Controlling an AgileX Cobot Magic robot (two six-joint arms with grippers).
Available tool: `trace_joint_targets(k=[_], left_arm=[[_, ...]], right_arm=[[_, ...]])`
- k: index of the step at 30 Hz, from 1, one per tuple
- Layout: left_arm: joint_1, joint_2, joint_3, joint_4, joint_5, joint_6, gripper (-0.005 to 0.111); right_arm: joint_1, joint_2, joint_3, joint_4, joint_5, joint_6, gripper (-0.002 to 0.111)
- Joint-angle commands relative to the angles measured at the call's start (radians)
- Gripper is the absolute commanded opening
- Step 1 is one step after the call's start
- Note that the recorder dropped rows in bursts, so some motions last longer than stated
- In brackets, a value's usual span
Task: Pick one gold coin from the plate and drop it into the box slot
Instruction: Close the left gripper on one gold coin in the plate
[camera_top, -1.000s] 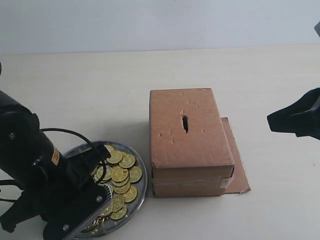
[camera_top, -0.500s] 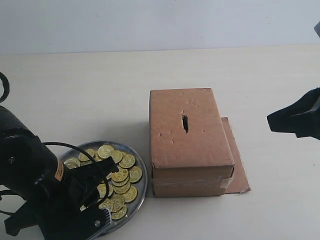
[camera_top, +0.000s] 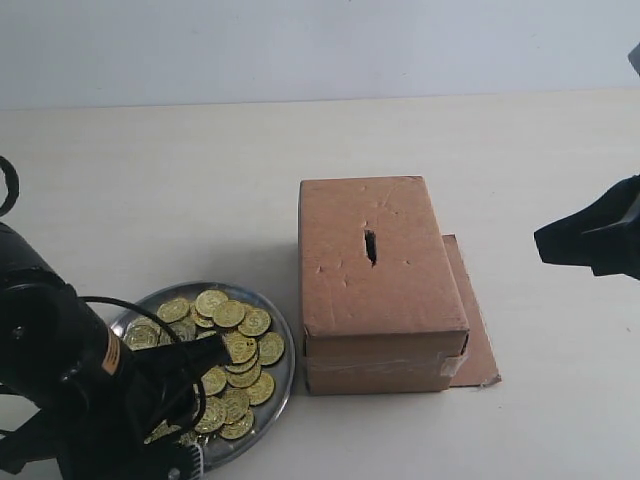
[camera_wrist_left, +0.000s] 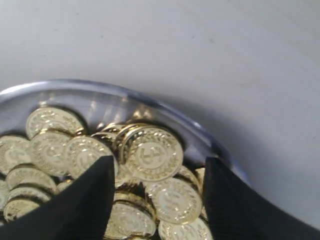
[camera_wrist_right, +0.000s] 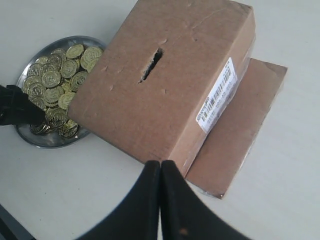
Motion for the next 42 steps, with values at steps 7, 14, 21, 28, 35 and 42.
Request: trace_joint_targets(k=[7, 14, 21, 28, 35, 42], left_arm=[[-0.005, -0.001, 0.02, 0.025, -0.029, 0.018, 0.052], [-0.007, 0.028, 0.02, 0.031, -0.029, 0.018, 0.052], [-0.007, 0.034, 0.02, 0.038, -0.018, 0.018, 0.052], [-0.014, 0.035, 0.02, 0.042, -0.002, 0.035, 0.052], [-0.051, 0.08, 0.004, 0.044, 0.031, 0.045, 0.052], [-0.051, 0.092, -0.004, 0.044, 0.049, 0.045, 0.052]], right_arm=[[-0.004, 0.001, 0.005, 0.008, -0.009, -0.012, 0.0], [-0.004, 0.001, 0.005, 0.008, -0.011, -0.012, 0.0], [-0.004, 0.001, 0.005, 0.008, -0.011, -0.012, 0.0], [-0.004, 0.001, 0.005, 0.008, -0.013, -0.012, 0.0], [-0.004, 0.001, 0.005, 0.008, -0.015, -0.012, 0.0], [-0.004, 0.001, 0.005, 0.008, -0.015, -0.012, 0.0]])
